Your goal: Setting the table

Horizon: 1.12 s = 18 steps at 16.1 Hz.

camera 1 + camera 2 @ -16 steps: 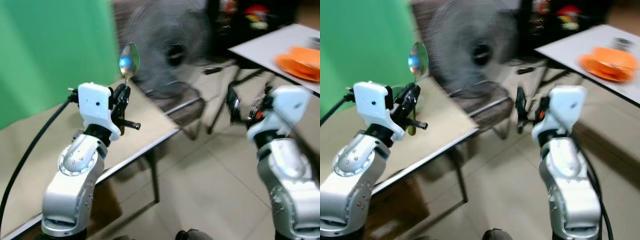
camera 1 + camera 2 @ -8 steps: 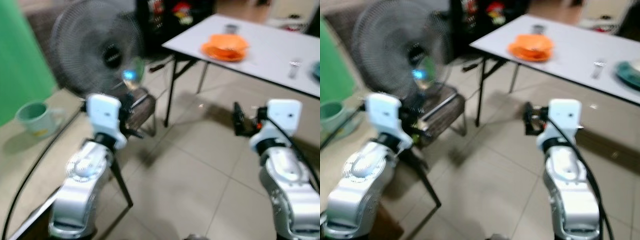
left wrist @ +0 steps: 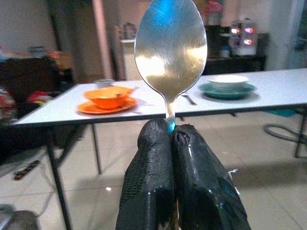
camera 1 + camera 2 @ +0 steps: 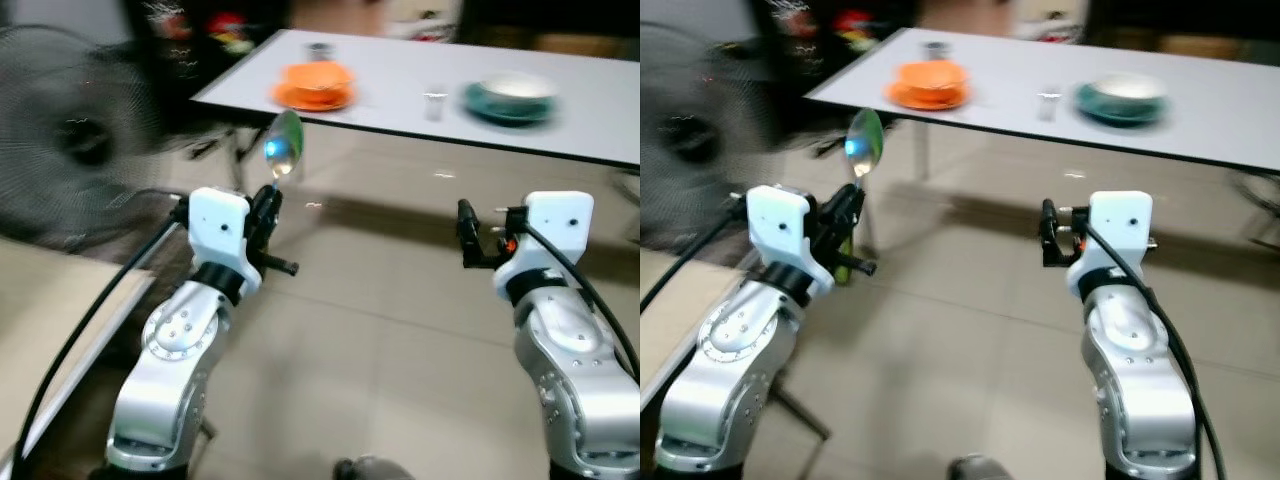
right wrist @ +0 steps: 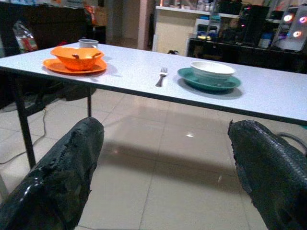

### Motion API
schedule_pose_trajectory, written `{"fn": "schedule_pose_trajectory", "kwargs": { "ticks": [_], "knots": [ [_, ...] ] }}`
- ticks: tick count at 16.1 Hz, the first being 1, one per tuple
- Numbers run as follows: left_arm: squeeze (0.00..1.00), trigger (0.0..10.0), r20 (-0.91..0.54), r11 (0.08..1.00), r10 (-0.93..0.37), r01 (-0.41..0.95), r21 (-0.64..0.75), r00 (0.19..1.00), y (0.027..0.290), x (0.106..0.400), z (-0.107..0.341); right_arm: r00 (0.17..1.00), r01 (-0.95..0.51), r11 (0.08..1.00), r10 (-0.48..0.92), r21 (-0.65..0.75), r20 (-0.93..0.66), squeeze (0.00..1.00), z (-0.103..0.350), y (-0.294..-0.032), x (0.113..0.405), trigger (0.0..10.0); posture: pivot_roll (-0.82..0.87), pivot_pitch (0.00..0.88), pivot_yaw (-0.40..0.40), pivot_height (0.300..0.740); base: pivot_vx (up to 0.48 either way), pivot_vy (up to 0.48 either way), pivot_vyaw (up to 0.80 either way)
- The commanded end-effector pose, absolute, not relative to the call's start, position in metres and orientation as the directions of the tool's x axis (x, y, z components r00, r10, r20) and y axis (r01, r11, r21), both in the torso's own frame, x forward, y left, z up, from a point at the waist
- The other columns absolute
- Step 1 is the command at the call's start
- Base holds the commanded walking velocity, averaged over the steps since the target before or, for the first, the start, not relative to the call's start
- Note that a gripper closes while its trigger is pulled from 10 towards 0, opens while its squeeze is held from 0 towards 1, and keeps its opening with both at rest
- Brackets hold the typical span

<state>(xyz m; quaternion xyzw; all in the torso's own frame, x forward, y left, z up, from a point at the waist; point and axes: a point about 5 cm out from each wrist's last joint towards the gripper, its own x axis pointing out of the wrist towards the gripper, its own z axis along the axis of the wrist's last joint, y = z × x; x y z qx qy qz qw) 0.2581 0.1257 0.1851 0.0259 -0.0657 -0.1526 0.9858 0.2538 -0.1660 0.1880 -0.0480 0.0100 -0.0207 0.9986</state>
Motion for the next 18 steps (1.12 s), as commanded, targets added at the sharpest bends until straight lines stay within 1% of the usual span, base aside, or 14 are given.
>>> {"fn": "schedule_pose_trajectory", "kwargs": {
  "ticks": [1, 8, 14, 18],
  "knots": [
    [0.0, 10.0, 0.137, 0.95, -0.311, 0.302, 0.078, 0.941, 0.125, 0.261, 0.188, 0.999, 0.04, 0.994, -0.041, -0.098, -0.001, 0.0, 0.192, -0.167, 0.254, 10.0, -0.06, 0.0, 0.019, 0.74, 0.319, 0.0, -0.8],
    [0.0, 10.0, 0.144, 0.939, -0.343, 0.336, 0.07, 0.928, 0.121, 0.262, 0.189, 0.998, 0.055, 0.995, -0.056, -0.086, -0.008, 0.0, 0.192, -0.169, 0.254, 10.0, -0.06, 0.0, 0.019, 0.74, 0.328, 0.0, -0.8],
    [0.0, 10.0, 0.118, 0.928, -0.373, 0.366, 0.073, 0.92, 0.118, 0.26, 0.181, 0.996, 0.08, 0.994, -0.082, -0.068, -0.021, 0.0, 0.189, -0.171, 0.248, 10.0, -0.07, 0.0, 0.047, 0.74, 0.35, 0.0, -0.8],
    [0.0, 10.0, 0.11, 0.927, -0.375, 0.369, 0.069, 0.92, 0.114, 0.262, 0.178, 0.996, 0.081, 0.993, -0.084, -0.085, -0.028, 0.0, 0.188, -0.174, 0.247, 10.0, -0.09, 0.0, 0.045, 0.74, 0.356, 0.0, -0.71]
  ]
}}
